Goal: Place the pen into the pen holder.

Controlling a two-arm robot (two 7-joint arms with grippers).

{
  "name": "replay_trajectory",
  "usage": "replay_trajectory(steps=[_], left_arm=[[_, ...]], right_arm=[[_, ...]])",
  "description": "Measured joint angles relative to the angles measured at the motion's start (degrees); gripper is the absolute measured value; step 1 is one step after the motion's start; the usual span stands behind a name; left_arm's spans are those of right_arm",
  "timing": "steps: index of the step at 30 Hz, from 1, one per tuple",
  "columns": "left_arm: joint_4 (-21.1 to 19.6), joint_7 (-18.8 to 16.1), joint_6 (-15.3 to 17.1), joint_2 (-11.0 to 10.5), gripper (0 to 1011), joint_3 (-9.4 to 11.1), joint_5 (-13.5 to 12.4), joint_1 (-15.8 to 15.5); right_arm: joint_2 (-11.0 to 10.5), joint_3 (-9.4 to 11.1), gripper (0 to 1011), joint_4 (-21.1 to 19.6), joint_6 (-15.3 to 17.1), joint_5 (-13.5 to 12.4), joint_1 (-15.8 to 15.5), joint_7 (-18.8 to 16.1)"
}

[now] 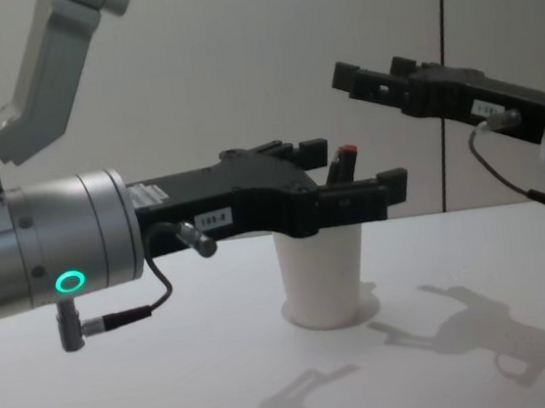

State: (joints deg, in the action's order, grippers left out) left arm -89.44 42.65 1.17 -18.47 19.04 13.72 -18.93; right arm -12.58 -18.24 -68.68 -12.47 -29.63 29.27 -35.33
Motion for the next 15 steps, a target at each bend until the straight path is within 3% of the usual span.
replay_trajectory(steps=[15], left_arm=[[0.00, 0.00, 0.00, 0.00, 1003, 0.00, 0.00, 0.00]], right_arm=[[-0.84, 0.24, 1002, -2.17, 0.68, 0.38, -1.26, 0.88]])
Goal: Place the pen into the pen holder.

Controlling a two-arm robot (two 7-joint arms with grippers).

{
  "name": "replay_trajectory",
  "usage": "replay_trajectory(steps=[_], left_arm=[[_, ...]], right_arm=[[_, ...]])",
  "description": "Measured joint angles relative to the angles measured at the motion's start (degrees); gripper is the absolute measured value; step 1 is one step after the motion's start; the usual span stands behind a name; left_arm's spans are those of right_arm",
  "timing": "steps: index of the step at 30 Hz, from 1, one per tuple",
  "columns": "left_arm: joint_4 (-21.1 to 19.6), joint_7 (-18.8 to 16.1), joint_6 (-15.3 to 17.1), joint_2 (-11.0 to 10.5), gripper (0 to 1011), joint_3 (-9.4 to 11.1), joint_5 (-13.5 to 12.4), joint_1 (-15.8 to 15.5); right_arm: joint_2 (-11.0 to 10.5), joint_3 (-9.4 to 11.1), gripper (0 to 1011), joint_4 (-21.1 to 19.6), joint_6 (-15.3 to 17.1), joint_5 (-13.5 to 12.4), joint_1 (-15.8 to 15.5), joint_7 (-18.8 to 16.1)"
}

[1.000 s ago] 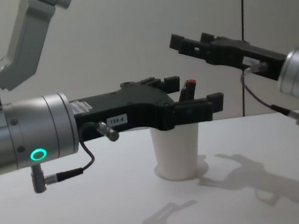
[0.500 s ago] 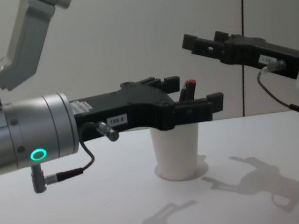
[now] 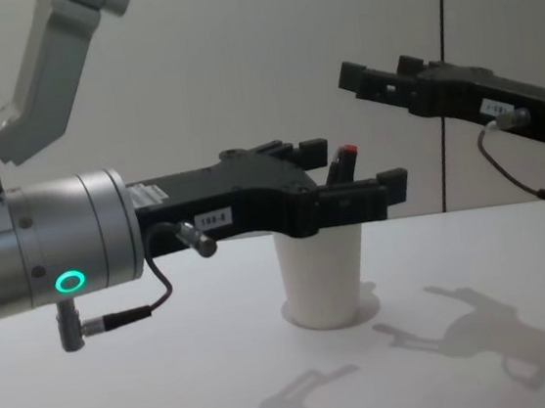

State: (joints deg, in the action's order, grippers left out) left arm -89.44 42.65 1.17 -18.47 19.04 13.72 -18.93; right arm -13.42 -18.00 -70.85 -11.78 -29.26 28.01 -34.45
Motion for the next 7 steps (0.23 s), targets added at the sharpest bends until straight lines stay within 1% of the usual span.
replay_trajectory(steps=[7], left_arm=[[0.00, 0.00, 0.00, 0.00, 1003, 0.00, 0.00, 0.00]], right_arm=[[-0.17, 0.04, 1001, -0.41, 0.14, 0.05, -0.26, 0.18]])
